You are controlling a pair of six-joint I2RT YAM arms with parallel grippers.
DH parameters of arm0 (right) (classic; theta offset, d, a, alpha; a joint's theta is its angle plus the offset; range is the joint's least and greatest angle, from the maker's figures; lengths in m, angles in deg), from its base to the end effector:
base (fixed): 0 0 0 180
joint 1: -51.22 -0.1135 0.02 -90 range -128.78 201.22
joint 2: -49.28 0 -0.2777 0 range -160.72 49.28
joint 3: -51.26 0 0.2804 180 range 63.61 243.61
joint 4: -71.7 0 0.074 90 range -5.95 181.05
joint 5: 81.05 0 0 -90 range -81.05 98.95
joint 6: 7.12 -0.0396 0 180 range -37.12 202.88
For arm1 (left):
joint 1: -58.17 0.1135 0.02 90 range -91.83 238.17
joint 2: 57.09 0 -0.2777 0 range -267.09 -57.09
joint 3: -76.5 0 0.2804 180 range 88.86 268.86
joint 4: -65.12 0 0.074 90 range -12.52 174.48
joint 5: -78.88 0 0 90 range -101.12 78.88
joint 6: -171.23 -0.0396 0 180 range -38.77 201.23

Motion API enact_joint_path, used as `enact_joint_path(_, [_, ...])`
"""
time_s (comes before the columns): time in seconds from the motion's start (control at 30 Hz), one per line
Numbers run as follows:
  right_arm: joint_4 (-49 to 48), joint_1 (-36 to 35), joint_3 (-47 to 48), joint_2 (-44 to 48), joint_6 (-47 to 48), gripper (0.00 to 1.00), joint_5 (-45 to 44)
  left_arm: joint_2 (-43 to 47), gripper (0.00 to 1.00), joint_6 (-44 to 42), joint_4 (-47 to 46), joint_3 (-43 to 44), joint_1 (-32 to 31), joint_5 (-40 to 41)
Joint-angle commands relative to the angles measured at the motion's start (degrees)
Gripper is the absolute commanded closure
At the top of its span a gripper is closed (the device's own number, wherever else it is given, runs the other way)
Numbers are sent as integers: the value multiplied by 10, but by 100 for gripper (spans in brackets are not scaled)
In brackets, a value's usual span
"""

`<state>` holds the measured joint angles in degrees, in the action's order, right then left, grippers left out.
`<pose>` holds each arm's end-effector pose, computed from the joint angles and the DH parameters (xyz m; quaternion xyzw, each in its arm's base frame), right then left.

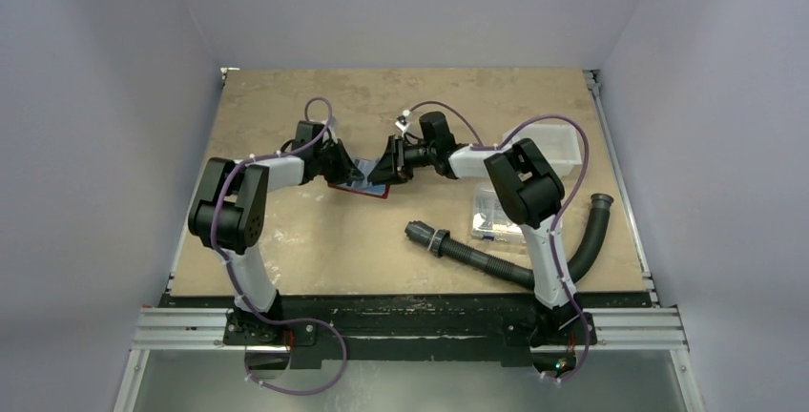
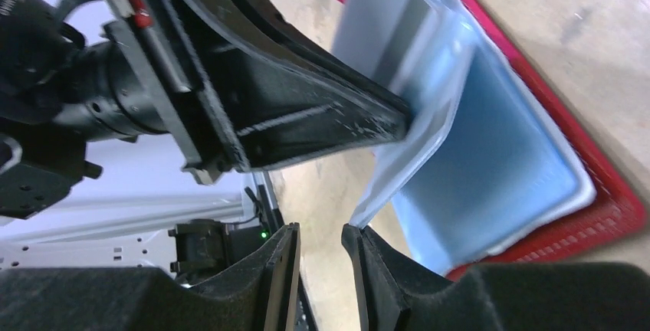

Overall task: Put the credit cards into the card holder
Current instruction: Turn over the card holder at the center of the board.

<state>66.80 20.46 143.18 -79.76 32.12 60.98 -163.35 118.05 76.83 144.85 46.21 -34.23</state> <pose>0.4152 0.2834 0.1075 -0.0721 0.8117 0.5743 0.0781 0.3788 -0.0961 0.1237 -0.1304 0.9129 -0.3109 0.2303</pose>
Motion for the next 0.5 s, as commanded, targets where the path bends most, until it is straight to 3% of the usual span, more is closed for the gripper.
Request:
enact_joint_path(0.0, [-85, -13, 33, 5, -32, 61, -22, -8, 100, -14, 40, -28, -10, 15])
enact_joint_path(0.47, [-50, -13, 89, -37, -10, 60, -37, 31, 100, -19, 75, -26, -5, 25])
